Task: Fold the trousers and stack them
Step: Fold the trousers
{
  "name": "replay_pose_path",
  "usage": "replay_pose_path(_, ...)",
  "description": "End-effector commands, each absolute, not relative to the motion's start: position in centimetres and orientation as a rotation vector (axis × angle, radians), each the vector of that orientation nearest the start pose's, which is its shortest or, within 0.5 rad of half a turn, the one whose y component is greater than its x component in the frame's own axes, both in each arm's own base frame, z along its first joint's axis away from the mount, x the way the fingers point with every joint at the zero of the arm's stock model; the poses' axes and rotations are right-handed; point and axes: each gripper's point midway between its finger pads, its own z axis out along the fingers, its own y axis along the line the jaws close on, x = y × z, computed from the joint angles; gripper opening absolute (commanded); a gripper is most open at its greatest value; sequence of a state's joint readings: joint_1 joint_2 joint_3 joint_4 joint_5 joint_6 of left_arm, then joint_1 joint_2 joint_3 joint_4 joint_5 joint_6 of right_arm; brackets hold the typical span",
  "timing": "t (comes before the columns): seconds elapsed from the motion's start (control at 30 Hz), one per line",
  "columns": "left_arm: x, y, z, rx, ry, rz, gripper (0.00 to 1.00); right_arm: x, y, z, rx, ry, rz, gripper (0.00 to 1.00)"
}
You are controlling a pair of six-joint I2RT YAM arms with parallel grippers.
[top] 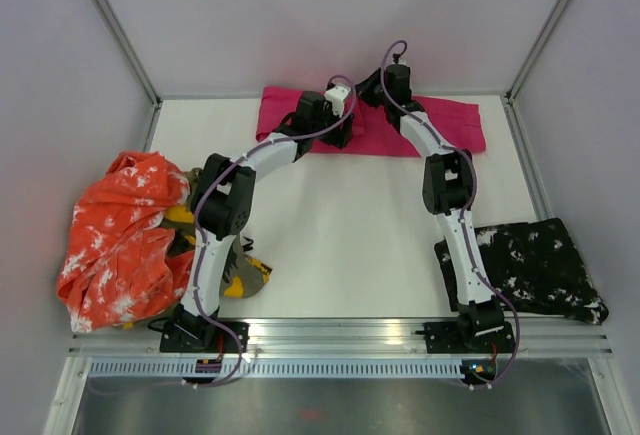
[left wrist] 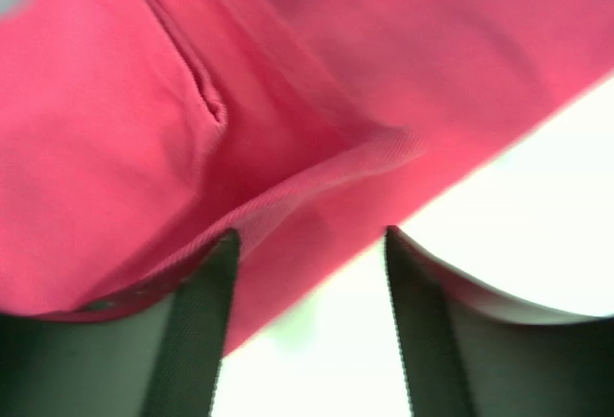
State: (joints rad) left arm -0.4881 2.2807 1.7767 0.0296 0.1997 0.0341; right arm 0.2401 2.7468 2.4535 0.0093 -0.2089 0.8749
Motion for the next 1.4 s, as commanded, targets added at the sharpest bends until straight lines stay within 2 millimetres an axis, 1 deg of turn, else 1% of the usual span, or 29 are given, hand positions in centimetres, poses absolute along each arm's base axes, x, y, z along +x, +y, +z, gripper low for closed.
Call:
replay_pose_path(0.0, 53.5, -34.4, 12.1, 0.618, 1.961, -0.583, 0.75, 70.8, 21.3, 10.2, 0.343, 1.906, 0.832, 0.14)
replay_pose_path(0.03, 53.5, -34.4, 12.0, 0.603, 1.975, -0.588, 0.76, 70.5, 21.1, 9.8, 0.342, 1.935, 0.828, 0.20)
replay_pose_path(0.07, 53.4, -34.3, 11.8, 0.589, 2.003, -0.590, 0.81, 70.4, 20.6, 10.6, 0.335, 1.937, 0.827, 0.31)
replay_pose_path(0.1, 53.2, -34.3, 12.5, 0.568, 2.006, -0.601, 0.87, 70.0, 20.5, 10.5, 0.328, 1.953, 0.823, 0.39)
replay_pose_path(0.13, 53.3, -34.1, 12.9, 0.548, 2.005, -0.595, 0.93, 69.7, 20.1, 10.5, 0.302, 1.972, 0.803, 0.53)
replay_pose_path(0.17, 53.6, -33.3, 13.2, 0.504, 2.018, -0.553, 0.99, 69.5, 19.7, 11.9, 0.276, 1.968, 0.793, 0.72)
replay_pose_path(0.23, 54.5, -31.7, 15.2, 0.408, 2.008, -0.521, 1.00, 68.7, 19.0, 12.0, 0.226, 2.009, 0.753, 0.82)
replay_pose_path(0.27, 55.2, -30.7, 16.1, 0.335, 2.014, -0.503, 1.00, 68.3, 18.7, 13.5, 0.211, 2.001, 0.749, 0.97)
replay_pose_path(0.3, 56.1, -28.9, 16.8, 0.268, 2.017, -0.496, 1.00, 67.7, 18.3, 13.1, 0.221, 2.038, 0.737, 0.98)
replay_pose_path(0.33, 56.8, -27.7, 17.3, 0.203, 2.020, -0.502, 1.00, 67.5, 17.3, 14.8, 0.232, 2.022, 0.736, 0.98)
replay_pose_path(0.37, 57.3, -27.0, 18.1, 0.093, 2.027, -0.566, 1.00, 67.2, 16.9, 15.0, 0.245, 2.027, 0.741, 0.96)
replay_pose_path(0.4, 58.4, -24.4, 18.0, -0.005, 2.044, -0.586, 1.00, 66.5, 16.9, 14.5, 0.261, 2.053, 0.754, 0.94)
replay_pose_path(0.43, 58.9, -23.6, 17.6, -0.058, 2.056, -0.631, 0.98, 66.2, 16.7, 14.8, 0.270, 2.056, 0.770, 0.90)
replay_pose_path(0.47, 59.2, -23.4, 18.0, -0.125, 2.060, -0.711, 0.94, 65.7, 17.2, 16.3, 0.269, 2.044, 0.804, 0.77)
replay_pose_path(0.5, 59.7, -22.1, 17.5, -0.172, 2.074, -0.712, 0.93, 65.3, 17.8, 16.7, 0.256, 2.048, 0.837, 0.72)
replay_pose_path(0.53, 59.9, -22.0, 16.7, -0.180, 2.088, -0.713, 0.91, 64.3, 19.7, 17.8, 0.197, 2.046, 0.900, 0.67)
replay_pose_path(0.6, 60.2, -21.9, 16.4, -0.183, 2.091, -0.702, 0.89, 63.3, 21.6, 18.0, 0.137, 2.055, 0.924, 0.61)
replay_pose_path(0.63, 60.2, -22.1, 16.1, -0.184, 2.095, -0.707, 0.86, 62.6, 23.2, 18.5, 0.101, 2.054, 0.936, 0.56)
replay_pose_path(0.67, 60.4, -22.1, 15.6, -0.194, 2.101, -0.705, 0.82, 62.2, 24.0, 18.3, 0.084, 2.061, 0.939, 0.46)
replay_pose_path(0.77, 60.7, -22.4, 14.8, -0.231, 2.114, -0.741, 0.68, 60.8, 26.9, 16.5, 0.020, 2.101, 0.951, 0.29)
replay_pose_path(0.87, 60.6, -23.2, 14.4, -0.215, 2.120, -0.768, 0.65, 59.1, 28.0, 13.3, 0.015, 2.182, 0.956, 0.20)
replay_pose_path(0.97, 60.5, -23.5, 13.8, -0.185, 2.129, -0.749, 0.65, 55.6, 27.4, 6.8, 0.025, 2.340, 0.900, 0.11)
replay_pose_path(1.03, 60.5, -23.6, 13.7, -0.161, 2.128, -0.735, 0.65, 54.0, 26.9, 5.3, 0.026, 2.389, 0.880, 0.05)
replay_pose_path(1.07, 60.5, -23.5, 13.6, -0.152, 2.128, -0.716, 0.66, 52.3, 26.3, 3.0, 0.040, 2.452, 0.864, 0.02)
replay_pose_path(1.13, 60.4, -23.4, 13.5, -0.147, 2.131, -0.708, 0.66, 51.1, 25.4, 2.4, 0.052, 2.480, 0.825, 0.00)
replay_pose_path(1.17, 60.4, -23.4, 13.3, -0.131, 2.130, -0.692, 0.66, 49.8, 24.8, 1.1, 0.061, 2.520, 0.798, 0.00)
replay_pose_path(1.2, 60.2, -23.8, 13.3, -0.113, 2.133, -0.679, 0.66, 49.7, 24.4, 1.4, 0.062, 2.514, 0.772, 0.00)
replay_pose_path(1.27, 60.3, -23.8, 12.9, -0.076, 2.132, -0.608, 0.67, 48.9, 23.7, 0.7, 0.057, 2.533, 0.729, 0.00)
replay_pose_path(1.37, 59.7, -25.3, 12.0, 0.001, 2.137, -0.483, 0.72, 49.4, 23.2, 1.5, 0.059, 2.512, 0.702, 0.00)
